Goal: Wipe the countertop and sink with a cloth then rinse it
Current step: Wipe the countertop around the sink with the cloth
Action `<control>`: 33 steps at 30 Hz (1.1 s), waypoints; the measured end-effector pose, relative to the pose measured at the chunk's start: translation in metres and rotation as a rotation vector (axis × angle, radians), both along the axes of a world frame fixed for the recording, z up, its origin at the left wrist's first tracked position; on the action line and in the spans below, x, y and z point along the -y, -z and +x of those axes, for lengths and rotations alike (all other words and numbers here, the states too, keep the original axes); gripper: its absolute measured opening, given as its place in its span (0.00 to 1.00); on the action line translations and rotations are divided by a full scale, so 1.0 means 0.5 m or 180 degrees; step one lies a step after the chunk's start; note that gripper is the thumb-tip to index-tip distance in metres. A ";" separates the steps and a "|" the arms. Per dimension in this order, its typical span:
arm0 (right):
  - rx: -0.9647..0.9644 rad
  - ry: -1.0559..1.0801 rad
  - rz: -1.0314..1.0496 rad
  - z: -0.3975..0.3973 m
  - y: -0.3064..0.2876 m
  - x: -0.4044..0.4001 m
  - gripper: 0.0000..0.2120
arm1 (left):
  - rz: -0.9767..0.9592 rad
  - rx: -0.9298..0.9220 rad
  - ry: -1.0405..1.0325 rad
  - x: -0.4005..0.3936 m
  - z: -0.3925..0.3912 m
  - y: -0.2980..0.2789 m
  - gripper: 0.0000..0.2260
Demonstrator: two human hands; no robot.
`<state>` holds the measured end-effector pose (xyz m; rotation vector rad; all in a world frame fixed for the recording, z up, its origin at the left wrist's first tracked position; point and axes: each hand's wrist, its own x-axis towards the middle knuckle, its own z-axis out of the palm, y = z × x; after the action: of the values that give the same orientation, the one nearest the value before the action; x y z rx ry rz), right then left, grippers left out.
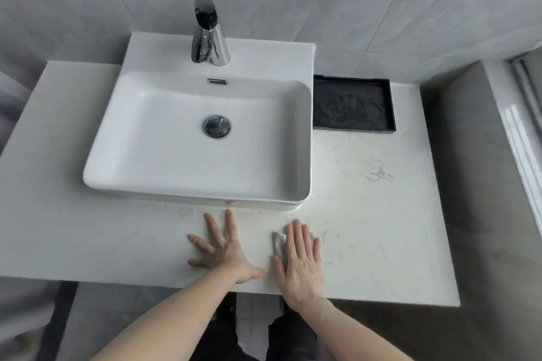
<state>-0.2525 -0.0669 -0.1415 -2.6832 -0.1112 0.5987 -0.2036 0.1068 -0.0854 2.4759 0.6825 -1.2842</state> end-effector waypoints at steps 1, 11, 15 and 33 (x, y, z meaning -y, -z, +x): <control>0.0039 -0.0051 -0.0009 -0.033 0.004 -0.022 0.34 | -0.0026 0.0023 0.0047 -0.004 -0.004 0.003 0.76; 0.0456 0.0367 0.0053 -0.108 0.024 0.008 0.37 | -0.0479 0.0466 0.1152 -0.146 -0.079 0.013 0.56; 0.0550 0.1016 -0.0039 -0.049 0.008 0.057 0.26 | -0.0417 0.1106 0.0996 -0.245 -0.103 0.018 0.45; 0.0480 0.1641 0.0089 0.050 0.043 -0.218 0.33 | 0.0114 0.0758 0.0973 -0.405 -0.090 0.060 0.53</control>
<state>-0.2274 0.0421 -0.1632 -2.5727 0.5114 0.2302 -0.2487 0.3091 -0.1153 2.7826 0.2794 -1.0485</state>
